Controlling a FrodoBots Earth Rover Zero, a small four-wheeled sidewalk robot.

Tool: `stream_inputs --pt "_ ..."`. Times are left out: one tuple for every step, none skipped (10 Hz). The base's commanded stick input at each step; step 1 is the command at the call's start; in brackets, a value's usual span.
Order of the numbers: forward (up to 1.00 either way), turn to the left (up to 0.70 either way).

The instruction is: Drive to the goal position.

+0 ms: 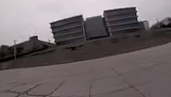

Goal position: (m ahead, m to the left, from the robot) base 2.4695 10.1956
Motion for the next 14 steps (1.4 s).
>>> stream_inputs --pt "0.7 0.0" --pt "0.7 0.0" --pt "0.7 0.0" --pt "0.7 0.0" --pt "0.7 0.0" --pt "0.7 0.0" --pt "0.7 0.0" --pt "0.7 0.0" --pt "0.7 0.0" --pt "0.7 0.0" --pt "0.7 0.0" --pt "0.7 0.0" --pt "0.7 0.01" --pt "0.7 0.14"
